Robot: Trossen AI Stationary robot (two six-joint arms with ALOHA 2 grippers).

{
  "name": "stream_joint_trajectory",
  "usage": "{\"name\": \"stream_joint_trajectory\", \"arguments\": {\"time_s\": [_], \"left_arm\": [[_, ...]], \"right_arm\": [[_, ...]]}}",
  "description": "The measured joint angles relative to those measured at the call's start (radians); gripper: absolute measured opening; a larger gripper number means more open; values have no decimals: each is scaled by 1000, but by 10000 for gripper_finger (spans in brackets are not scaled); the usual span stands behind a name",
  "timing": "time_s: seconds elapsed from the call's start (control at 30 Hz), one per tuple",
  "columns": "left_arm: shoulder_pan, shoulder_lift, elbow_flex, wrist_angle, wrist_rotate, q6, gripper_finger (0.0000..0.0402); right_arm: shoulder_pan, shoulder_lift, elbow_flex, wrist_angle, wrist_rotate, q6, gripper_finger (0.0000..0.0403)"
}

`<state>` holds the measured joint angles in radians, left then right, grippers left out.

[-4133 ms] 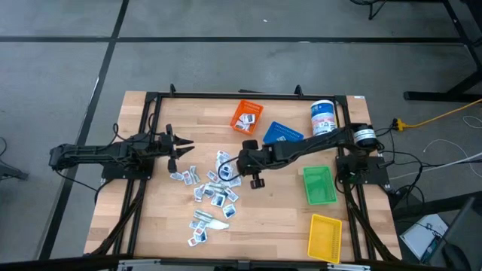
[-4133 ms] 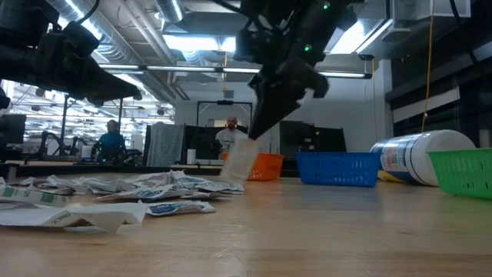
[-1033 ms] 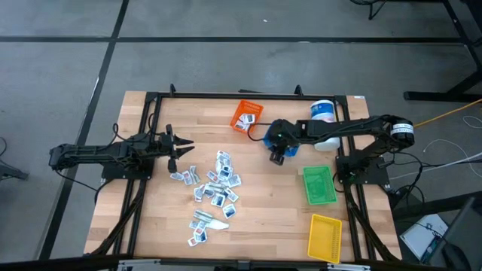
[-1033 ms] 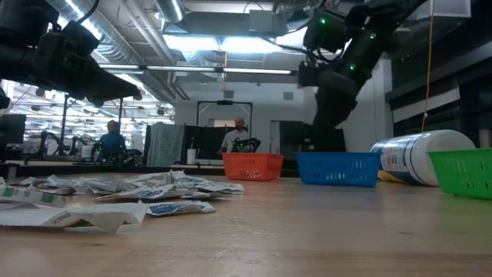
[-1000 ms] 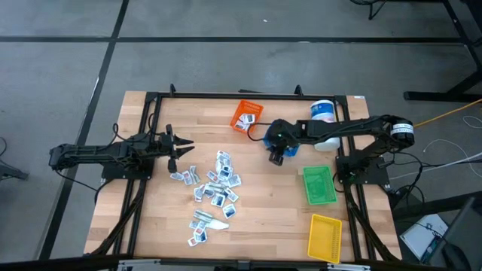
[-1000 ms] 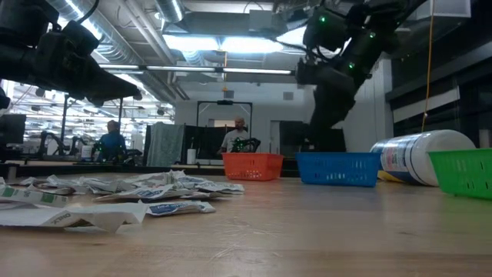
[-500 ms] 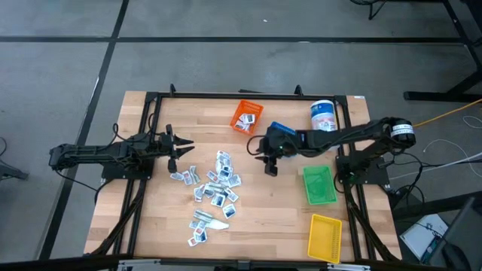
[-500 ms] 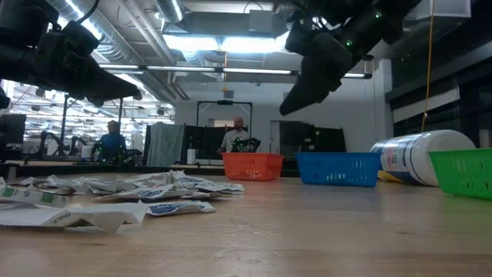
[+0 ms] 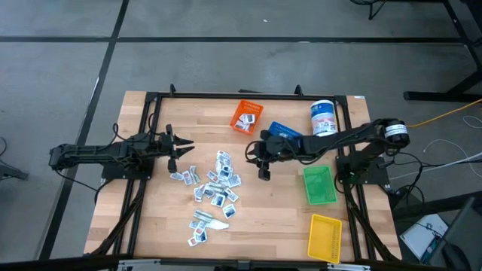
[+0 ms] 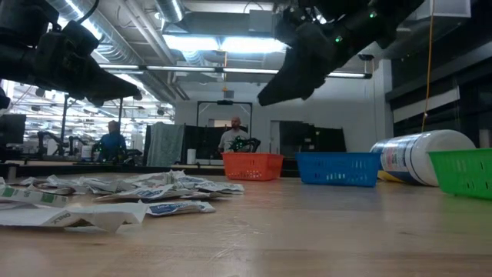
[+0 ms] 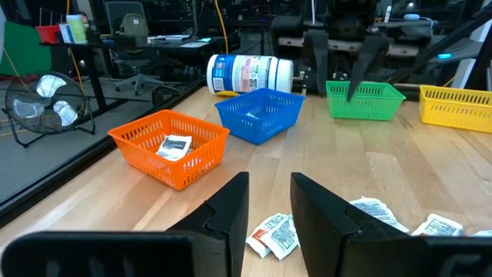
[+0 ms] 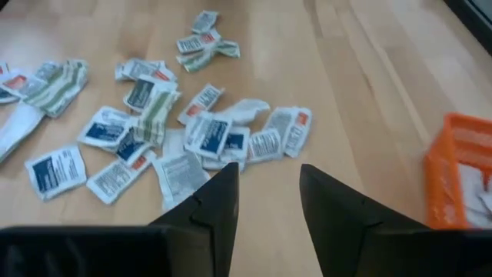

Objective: Pick & Place First Aid Supplies
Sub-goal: Put the green bandage pack into the blue basket

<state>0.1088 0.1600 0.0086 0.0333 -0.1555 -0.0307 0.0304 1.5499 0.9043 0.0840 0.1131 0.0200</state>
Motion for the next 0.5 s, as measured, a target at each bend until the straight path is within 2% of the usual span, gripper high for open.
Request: {"name": "stream_joint_trajectory", "arguments": {"time_s": [0.27, 0.5], "left_arm": [[0, 0, 0, 0, 0, 0, 93], [0, 0, 0, 0, 0, 0, 91]], "right_arm": [[30, 118, 13, 102, 0, -59, 140], [75, 299, 197, -12, -1, -165, 140]]}}
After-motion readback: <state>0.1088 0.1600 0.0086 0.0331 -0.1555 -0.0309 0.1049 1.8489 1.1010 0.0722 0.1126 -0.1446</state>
